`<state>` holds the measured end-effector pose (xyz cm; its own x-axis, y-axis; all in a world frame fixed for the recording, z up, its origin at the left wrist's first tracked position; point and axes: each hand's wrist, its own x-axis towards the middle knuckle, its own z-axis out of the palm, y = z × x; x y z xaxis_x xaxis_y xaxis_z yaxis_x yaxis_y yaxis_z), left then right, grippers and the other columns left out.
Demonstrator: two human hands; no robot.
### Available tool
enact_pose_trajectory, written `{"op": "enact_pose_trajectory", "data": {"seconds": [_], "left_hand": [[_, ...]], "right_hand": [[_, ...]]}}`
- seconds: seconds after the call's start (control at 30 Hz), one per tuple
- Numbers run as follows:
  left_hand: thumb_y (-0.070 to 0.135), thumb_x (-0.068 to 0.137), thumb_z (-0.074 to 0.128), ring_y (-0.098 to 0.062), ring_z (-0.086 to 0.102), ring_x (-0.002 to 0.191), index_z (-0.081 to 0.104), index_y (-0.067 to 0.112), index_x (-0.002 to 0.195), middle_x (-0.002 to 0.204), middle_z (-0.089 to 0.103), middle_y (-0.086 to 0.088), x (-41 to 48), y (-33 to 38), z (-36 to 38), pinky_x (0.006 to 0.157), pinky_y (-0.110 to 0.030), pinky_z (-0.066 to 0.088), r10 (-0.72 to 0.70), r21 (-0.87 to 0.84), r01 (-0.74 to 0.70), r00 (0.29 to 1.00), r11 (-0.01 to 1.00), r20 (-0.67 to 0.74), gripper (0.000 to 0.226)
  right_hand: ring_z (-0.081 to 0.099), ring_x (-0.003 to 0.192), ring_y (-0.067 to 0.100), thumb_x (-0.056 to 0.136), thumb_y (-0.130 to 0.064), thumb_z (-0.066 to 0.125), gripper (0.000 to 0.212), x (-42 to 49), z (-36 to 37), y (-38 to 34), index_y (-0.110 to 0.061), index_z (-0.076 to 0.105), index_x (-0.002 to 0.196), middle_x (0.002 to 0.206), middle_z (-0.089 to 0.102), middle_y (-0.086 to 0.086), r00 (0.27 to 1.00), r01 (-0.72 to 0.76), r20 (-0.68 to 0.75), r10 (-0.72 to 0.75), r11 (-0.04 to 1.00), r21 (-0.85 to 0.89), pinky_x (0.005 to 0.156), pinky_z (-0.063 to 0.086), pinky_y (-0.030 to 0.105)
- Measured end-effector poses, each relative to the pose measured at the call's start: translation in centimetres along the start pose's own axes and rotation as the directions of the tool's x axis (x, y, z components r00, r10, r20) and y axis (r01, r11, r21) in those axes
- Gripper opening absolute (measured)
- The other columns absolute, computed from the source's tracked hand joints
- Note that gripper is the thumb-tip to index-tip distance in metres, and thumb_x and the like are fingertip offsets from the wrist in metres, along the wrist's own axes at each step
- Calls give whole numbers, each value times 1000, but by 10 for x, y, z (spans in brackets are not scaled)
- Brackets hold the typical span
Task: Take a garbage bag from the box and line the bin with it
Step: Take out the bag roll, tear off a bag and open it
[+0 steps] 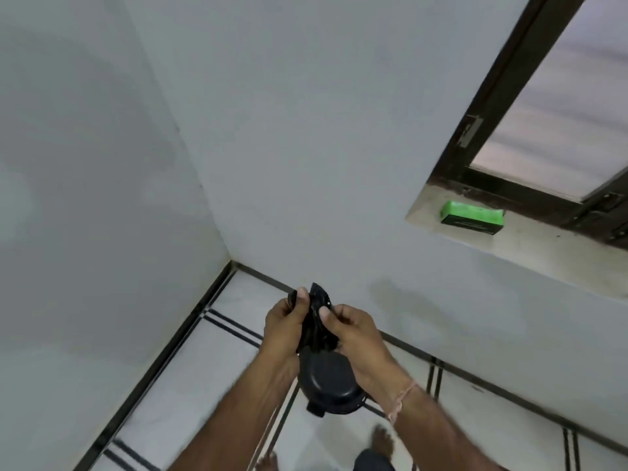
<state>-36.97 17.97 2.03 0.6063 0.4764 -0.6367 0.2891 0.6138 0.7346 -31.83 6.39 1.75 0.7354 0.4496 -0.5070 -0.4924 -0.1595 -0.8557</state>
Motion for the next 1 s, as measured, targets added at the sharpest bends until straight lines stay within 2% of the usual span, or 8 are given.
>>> {"op": "enact_pose_trajectory", "data": {"seconds": [0.1, 0.23, 0.37, 0.47, 0.57, 0.67, 0.83, 1.0], "left_hand": [[43, 102, 62, -21, 81, 78, 73, 1, 113, 100, 82, -18, -12, 11, -35, 59, -26, 62, 11, 15, -11, 1000, 1000, 23, 45], [43, 104, 57, -24, 80, 90, 70, 4, 118, 104, 82, -13, -15, 16, -68, 75, -36, 66, 23, -68, -24, 1000, 997, -11, 43], [50, 96, 62, -21, 81, 83, 71, 9, 108, 96, 84, -7, -22, 6, -102, 60, -28, 63, 39, -13, -39, 999, 999, 5, 44], [55, 88, 66, -22, 80, 88, 75, 15, 103, 97, 84, -5, -25, -3, -127, 60, -31, 62, 28, 100, -29, 999, 995, 15, 44], [45, 97, 67, -28, 75, 99, 72, 11, 110, 109, 80, -13, -26, -14, -141, 61, -29, 59, 36, 301, -36, 999, 953, 5, 37], [47, 95, 70, -25, 67, 116, 62, 18, 125, 122, 69, -4, -41, -18, -130, 85, -35, 57, 307, 561, -242, 951, 792, -24, 42], [75, 89, 55, -8, 74, 106, 68, 29, 119, 114, 78, 4, -74, 1, -69, 84, -24, 58, 193, 376, -368, 883, 850, 428, 57], [30, 102, 65, -18, 79, 84, 78, 12, 107, 92, 83, -5, -86, -2, -43, 70, -22, 61, 290, 222, -409, 858, 885, 423, 24]], "right_hand": [[70, 68, 22, 98, -32, 71, 26, -23, 28, -1, -12, 68, 81, 72, 73, 6, 998, 16, -62, -19, 999, -51, 61, 57, 28], [72, 83, 26, 104, -32, 63, 29, -33, 41, -8, -3, 68, 101, 91, 78, 15, 962, 36, -272, 2, 990, 134, 84, 63, 50], [64, 64, 18, 104, -34, 59, 27, -41, 31, -9, -9, 70, 98, 71, 72, 4, 917, 82, -399, 12, 973, 218, 65, 58, 34], [68, 82, 21, 106, -32, 56, 28, -53, 19, -4, -13, 74, 95, 87, 76, 7, 897, 128, -442, -1, 958, 258, 79, 59, 39], [72, 90, 19, 108, -32, 52, 31, -66, 12, 5, -10, 75, 108, 99, 79, 5, 927, 144, -374, -41, 957, 252, 83, 58, 39], [74, 81, 17, 108, -31, 51, 35, -82, 11, 7, -3, 74, 110, 94, 80, 7, 961, 136, -267, -79, 969, 204, 68, 60, 31], [66, 85, 38, 105, -24, 60, 44, -95, 18, 3, 20, 65, 108, 97, 69, 44, 984, 169, -76, -162, 981, 90, 82, 57, 49], [73, 88, 33, 92, -20, 76, 28, -109, 7, -2, -3, 67, 113, 97, 76, 24, 978, 208, -23, -207, 968, 137, 76, 61, 35]]}}
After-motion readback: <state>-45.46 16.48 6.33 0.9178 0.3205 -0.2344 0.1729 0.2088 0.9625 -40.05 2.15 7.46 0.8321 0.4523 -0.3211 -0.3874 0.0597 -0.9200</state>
